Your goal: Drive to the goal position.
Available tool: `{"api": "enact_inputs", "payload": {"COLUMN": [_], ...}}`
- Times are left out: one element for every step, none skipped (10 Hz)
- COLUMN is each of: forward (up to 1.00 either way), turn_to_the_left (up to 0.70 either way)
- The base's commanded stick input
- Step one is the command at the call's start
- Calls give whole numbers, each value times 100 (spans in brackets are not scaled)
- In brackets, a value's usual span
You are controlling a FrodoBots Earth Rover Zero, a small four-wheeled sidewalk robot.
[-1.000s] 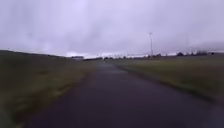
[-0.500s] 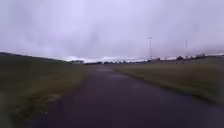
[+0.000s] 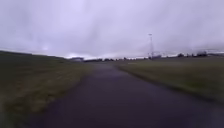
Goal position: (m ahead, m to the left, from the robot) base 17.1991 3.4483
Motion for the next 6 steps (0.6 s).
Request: {"api": "enact_inputs", "payload": {"forward": [100, 100, 100, 100, 100, 100], "turn_to_the_left": [3, 3, 3, 3, 3, 2]}}
